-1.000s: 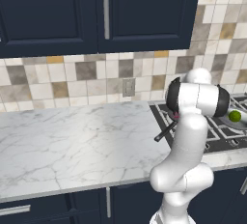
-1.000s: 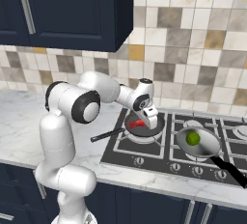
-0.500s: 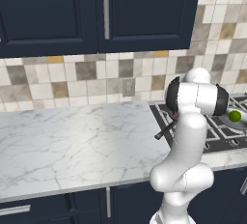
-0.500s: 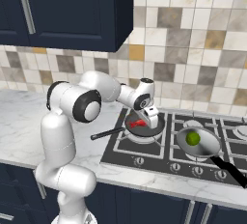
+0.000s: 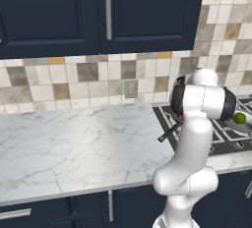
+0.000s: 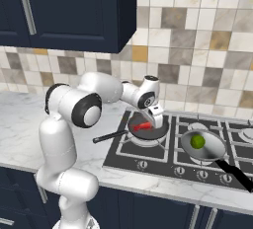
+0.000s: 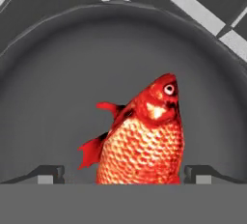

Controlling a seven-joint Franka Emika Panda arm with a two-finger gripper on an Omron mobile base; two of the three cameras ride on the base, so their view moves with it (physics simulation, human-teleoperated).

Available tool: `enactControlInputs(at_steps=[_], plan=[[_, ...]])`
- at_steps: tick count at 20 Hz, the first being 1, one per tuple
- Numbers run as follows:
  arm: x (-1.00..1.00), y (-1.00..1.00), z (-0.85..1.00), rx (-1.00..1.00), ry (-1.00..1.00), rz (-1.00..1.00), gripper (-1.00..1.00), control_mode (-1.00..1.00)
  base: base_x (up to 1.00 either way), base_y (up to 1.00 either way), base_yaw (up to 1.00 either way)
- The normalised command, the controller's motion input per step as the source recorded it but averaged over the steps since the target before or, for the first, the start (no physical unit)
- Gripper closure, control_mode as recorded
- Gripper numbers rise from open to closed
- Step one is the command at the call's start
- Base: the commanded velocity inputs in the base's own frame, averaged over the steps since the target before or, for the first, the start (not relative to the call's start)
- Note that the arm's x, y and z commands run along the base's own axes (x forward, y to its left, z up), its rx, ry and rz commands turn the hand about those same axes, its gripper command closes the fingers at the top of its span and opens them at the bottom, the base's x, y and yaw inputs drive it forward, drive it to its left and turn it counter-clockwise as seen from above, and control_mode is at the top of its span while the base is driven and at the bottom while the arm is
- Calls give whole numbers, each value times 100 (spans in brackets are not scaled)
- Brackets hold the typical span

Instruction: Place both pans onto different burners. Then place the lime and the fish on different pans.

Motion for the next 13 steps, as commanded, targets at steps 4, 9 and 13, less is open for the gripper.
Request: enactControlInputs(at_steps=[4,9,13], plan=[[-32,-3,51,0,0,0,-100,-100,0,0,0],[-46,0,48,0,0,0,-100,-100,0,0,0],[-55,22,30,0,0,3,-100,-100,0,0,0]])
